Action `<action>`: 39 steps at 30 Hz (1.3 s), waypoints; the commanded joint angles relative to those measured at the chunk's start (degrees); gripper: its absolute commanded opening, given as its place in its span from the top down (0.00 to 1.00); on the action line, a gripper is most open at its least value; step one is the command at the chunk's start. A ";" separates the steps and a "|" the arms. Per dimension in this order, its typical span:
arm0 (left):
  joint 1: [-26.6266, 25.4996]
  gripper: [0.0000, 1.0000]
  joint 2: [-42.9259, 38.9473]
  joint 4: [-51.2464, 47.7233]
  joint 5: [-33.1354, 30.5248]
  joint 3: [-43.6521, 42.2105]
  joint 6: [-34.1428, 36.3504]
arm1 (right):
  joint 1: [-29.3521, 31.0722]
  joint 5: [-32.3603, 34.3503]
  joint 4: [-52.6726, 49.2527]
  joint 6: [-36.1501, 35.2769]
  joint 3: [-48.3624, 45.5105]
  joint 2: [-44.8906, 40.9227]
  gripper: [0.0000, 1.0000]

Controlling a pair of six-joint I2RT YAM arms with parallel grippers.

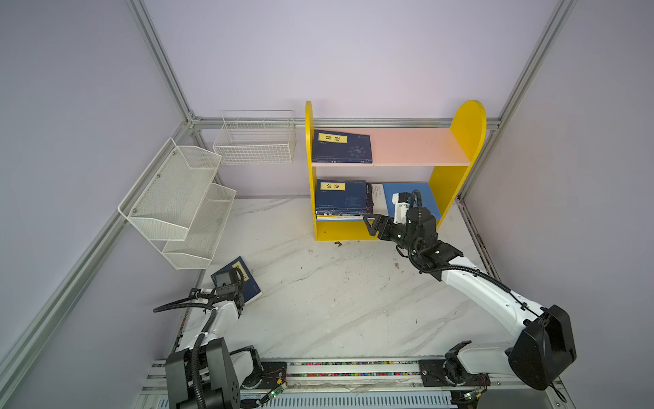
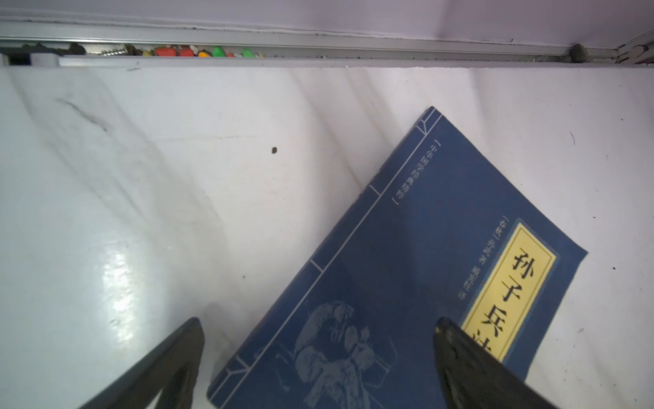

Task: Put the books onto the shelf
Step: 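Move the left gripper over the blue yellow-labelled book on the table while the right lowers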

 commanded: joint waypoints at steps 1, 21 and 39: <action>0.93 0.00 2.19 5.29 5.68 -0.86 2.61 | 0.41 -0.34 1.38 -0.50 1.53 0.04 0.17; -21.56 0.13 18.89 4.77 29.39 5.02 1.25 | 6.77 -5.29 6.37 -0.93 0.53 13.37 0.23; -15.96 0.00 24.54 -14.47 10.30 33.23 20.86 | 12.01 -1.04 5.75 -0.76 3.91 17.64 0.23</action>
